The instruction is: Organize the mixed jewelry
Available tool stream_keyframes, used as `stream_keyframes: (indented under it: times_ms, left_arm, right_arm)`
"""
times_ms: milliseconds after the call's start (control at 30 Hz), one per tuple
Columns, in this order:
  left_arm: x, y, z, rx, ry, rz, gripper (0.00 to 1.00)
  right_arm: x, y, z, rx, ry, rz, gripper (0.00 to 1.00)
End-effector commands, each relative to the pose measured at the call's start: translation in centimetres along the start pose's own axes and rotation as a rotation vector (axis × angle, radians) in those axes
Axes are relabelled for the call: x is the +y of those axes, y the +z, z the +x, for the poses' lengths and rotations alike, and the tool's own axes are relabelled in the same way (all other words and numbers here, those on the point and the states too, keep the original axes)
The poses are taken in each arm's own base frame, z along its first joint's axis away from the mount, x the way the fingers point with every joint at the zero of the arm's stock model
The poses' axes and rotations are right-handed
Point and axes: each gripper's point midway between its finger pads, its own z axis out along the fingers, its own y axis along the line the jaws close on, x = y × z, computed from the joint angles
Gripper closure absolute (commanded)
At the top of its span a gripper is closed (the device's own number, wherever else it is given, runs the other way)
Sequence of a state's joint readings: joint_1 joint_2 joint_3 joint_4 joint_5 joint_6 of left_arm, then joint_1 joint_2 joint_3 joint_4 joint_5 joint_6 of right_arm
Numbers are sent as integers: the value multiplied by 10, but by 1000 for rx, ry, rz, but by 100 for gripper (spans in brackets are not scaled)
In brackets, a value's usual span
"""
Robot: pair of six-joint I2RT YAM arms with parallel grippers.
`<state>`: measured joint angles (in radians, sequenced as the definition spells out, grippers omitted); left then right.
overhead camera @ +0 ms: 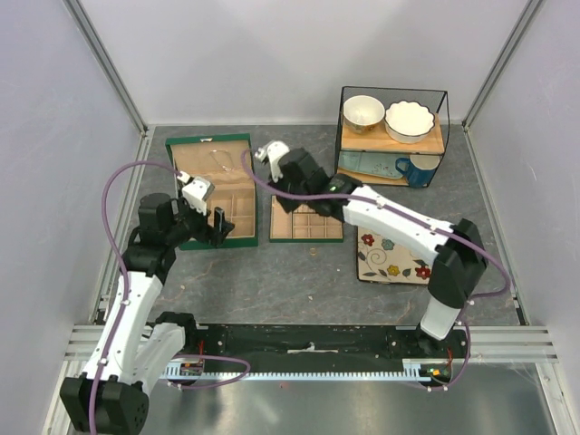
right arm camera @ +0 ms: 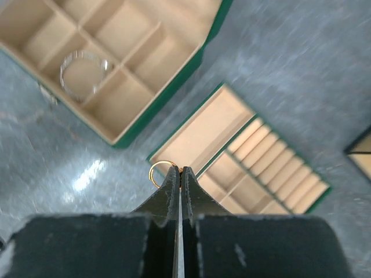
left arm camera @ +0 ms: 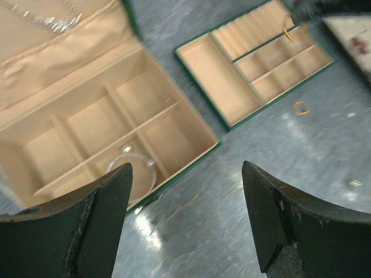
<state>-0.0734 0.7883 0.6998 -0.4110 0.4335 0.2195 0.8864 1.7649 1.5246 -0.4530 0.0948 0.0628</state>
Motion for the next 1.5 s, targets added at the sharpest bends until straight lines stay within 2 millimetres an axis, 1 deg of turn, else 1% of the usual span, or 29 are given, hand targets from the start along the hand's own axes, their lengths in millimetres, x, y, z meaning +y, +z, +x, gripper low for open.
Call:
stream_keyframes:
  times_ms: [0, 33, 67, 133, 200, 233, 267, 333, 400, 467, 500, 600, 700, 767, 833, 867, 1067, 1233, 1467]
  left_arm:
    - [-37, -1, -66, -174, -111, 242, 17]
    - [-39, 2, -76, -174, -137, 269, 17]
    - [-42, 2, -83, -175, -198, 293, 14]
    - [-42, 3, -105, -210, -216, 316, 14]
    - [-42, 2, -122, -237, -257, 322, 14]
    - [-42, 1, -132, -253, -266, 324, 14]
    - [-42, 4, -134, -246, -305, 328, 15]
    - [-43, 4, -143, -260, -328, 338, 17]
    - [-44, 7, -144, -264, -341, 343, 18]
    - [-47, 11, -145, -264, -351, 350, 22]
    - [-49, 15, -140, -252, -364, 357, 24]
    - [-61, 19, -142, -254, -367, 397, 27]
    - [-69, 24, -141, -276, -357, 408, 28]
    - [-71, 27, -143, -287, -356, 420, 30]
    - [-73, 33, -139, -278, -366, 427, 34]
    - [-75, 33, -143, -296, -358, 430, 35]
    - [-76, 41, -137, -301, -354, 432, 44]
    - [-75, 44, -137, -307, -358, 431, 47]
    - [-72, 47, -136, -300, -365, 415, 47]
  right_arm:
    - [-23, -43, -57, -134, 18, 80, 100]
    - [-25, -48, -66, -159, 22, 88, 100]
    - [-26, -51, -71, -168, 17, 93, 100]
    - [-26, -56, -79, -191, 14, 96, 100]
    - [-23, -60, -86, -206, 6, 76, 100]
    - [-22, -59, -86, -204, 4, 67, 100]
    - [-21, -60, -88, -210, 7, 60, 100]
    - [-17, -59, -91, -215, 10, 43, 100]
    - [-16, -55, -92, -210, 17, 39, 100]
    - [-13, -52, -92, -205, 18, 28, 100]
    - [-12, -51, -92, -205, 21, 24, 100]
    - [-9, -48, -95, -206, 28, 11, 100]
    - [-7, -48, -100, -219, 32, 2, 100]
    - [-6, -48, -102, -224, 38, -2, 100]
    - [-7, -49, -107, -236, 44, -2, 100]
    - [-5, -50, -108, -241, 47, -7, 100]
    - [-5, -55, -113, -259, 67, -9, 100]
    - [-5, -58, -114, -265, 85, -6, 100]
    - [-4, -63, -117, -281, 103, -17, 100]
